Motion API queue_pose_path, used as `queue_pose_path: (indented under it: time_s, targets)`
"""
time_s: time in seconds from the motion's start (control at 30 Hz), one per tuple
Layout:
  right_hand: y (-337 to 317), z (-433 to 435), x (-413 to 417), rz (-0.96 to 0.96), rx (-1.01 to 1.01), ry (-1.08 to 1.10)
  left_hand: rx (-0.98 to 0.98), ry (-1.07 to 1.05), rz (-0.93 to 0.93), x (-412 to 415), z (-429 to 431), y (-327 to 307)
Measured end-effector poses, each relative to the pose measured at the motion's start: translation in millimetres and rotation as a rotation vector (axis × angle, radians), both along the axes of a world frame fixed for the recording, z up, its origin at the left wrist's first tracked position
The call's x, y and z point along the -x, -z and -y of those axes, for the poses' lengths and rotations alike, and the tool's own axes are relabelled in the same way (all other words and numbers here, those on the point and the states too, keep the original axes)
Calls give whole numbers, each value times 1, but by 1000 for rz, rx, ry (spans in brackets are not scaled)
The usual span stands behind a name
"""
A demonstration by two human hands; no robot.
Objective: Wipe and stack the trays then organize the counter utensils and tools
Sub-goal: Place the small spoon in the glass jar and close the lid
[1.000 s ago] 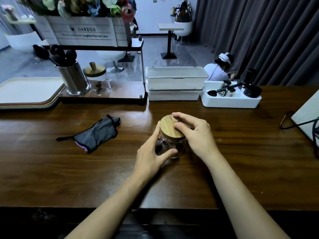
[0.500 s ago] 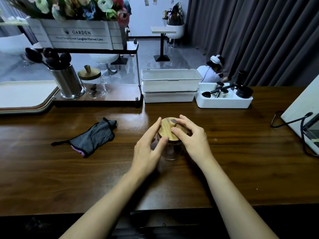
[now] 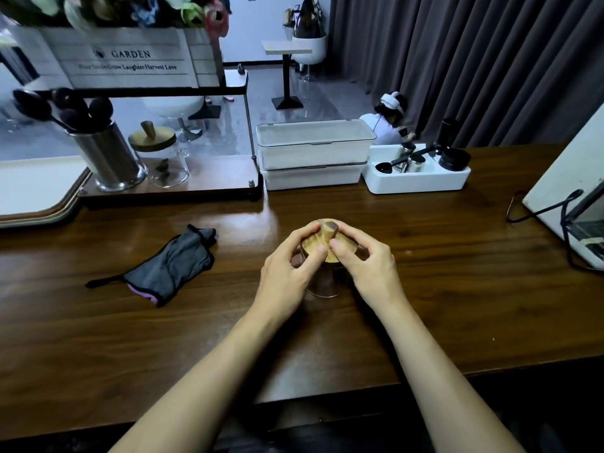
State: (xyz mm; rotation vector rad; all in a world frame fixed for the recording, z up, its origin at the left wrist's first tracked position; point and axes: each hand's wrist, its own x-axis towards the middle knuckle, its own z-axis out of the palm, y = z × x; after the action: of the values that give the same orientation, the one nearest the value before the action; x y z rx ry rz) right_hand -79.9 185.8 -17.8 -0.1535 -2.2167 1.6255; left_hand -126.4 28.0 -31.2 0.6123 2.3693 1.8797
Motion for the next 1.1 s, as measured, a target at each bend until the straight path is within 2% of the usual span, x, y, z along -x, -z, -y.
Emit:
queue_pose_path:
  time_s: [0.17,0.3,0.37,0.5,0.7,0.87,0.97,1.1]
  targets:
    - [6,8,-3,-60,47,17,-4,4,9,2,0,2]
    - [18,11,-17,-142,223,8,35,-18,6,3,-2,4]
    - [27,7,-19,-119,273,-16,45,-46,25,3,-2,6]
    - [39,1,-17,-98,273,17,25,-160,-12,-11,0,11]
    - [44,-8,-9,-22,291,-96,8,-194,-56,-30,-15,21]
    - [41,-8,2,-32,311,-113,-47,-217,-53,-27,-24,22]
    - [34,3,12,-55,310,-101,9,-275,-103,-19,-14,14]
    - [24,34,37,-56,351,-130,-40,-312,-122,6,21,6]
